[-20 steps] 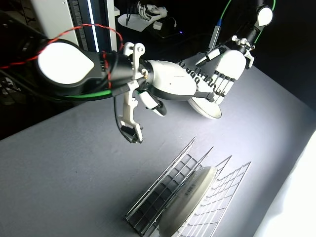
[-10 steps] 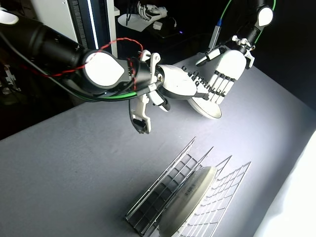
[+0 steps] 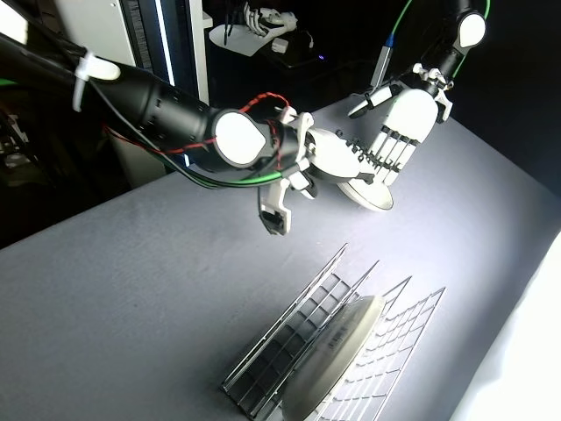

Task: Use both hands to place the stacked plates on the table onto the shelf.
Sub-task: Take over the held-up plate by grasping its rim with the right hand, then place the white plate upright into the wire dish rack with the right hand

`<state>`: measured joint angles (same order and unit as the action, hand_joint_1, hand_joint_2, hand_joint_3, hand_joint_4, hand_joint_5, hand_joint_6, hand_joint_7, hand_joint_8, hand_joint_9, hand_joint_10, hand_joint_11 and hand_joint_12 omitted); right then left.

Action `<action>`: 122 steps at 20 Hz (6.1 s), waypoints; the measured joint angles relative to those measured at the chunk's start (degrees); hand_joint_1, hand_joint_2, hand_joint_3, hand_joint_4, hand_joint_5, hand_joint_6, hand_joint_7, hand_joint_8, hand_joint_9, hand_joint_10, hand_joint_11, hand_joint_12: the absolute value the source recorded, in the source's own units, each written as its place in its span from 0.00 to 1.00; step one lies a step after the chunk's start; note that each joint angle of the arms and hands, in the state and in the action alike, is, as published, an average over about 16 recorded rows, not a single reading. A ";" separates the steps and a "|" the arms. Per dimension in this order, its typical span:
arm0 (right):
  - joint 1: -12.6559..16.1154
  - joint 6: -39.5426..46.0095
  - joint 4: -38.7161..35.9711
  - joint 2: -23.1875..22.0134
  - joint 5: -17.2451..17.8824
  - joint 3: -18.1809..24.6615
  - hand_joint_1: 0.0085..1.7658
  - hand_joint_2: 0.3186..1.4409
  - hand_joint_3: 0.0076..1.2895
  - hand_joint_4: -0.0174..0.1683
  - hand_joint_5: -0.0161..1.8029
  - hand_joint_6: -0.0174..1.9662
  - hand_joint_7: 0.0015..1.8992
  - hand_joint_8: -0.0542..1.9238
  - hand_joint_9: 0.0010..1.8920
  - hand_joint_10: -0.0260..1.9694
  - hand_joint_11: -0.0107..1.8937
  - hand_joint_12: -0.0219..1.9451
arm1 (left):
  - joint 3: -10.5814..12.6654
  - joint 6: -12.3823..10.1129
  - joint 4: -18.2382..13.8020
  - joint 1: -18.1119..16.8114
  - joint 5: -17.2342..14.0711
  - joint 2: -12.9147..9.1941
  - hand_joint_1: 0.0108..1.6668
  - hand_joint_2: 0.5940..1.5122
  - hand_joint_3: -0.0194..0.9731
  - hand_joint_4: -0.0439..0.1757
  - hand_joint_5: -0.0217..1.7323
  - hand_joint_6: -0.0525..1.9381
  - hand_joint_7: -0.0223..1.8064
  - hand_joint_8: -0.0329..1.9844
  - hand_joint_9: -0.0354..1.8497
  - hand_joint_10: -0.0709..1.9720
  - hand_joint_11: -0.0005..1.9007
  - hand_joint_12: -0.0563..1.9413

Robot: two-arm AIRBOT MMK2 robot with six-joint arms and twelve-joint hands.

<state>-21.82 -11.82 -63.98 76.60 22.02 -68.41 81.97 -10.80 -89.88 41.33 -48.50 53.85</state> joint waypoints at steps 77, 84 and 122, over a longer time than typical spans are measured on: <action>13.80 0.02 57.49 -25.87 -8.00 9.84 0.84 0.58 0.00 0.07 0.53 0.43 0.56 0.40 0.56 0.44 0.45 0.78 | -2.61 -2.01 -0.25 -17.97 -9.29 -10.09 0.00 0.49 0.04 0.23 0.04 0.04 0.02 0.02 0.03 0.04 0.01 0.04; 11.13 0.00 56.97 -26.98 -7.85 7.41 0.84 0.58 0.00 0.07 0.53 0.45 0.55 0.41 0.55 0.45 0.44 0.78 | -3.26 -2.40 -1.03 -18.82 -9.76 -10.09 0.00 0.49 0.04 0.23 0.04 0.04 0.02 0.02 0.03 0.04 0.01 0.04; 6.94 -0.48 35.97 -25.60 2.67 6.02 0.56 0.66 0.01 0.08 0.24 0.02 0.26 0.03 0.25 0.02 0.02 0.58 | -5.18 -3.00 -3.37 -21.65 -11.10 -10.15 0.00 0.47 0.04 0.22 0.04 0.04 0.02 0.01 0.03 0.04 0.01 0.04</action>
<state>-14.88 -12.29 -28.02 51.00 24.70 -62.40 76.79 -13.81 -93.25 19.68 -59.60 43.71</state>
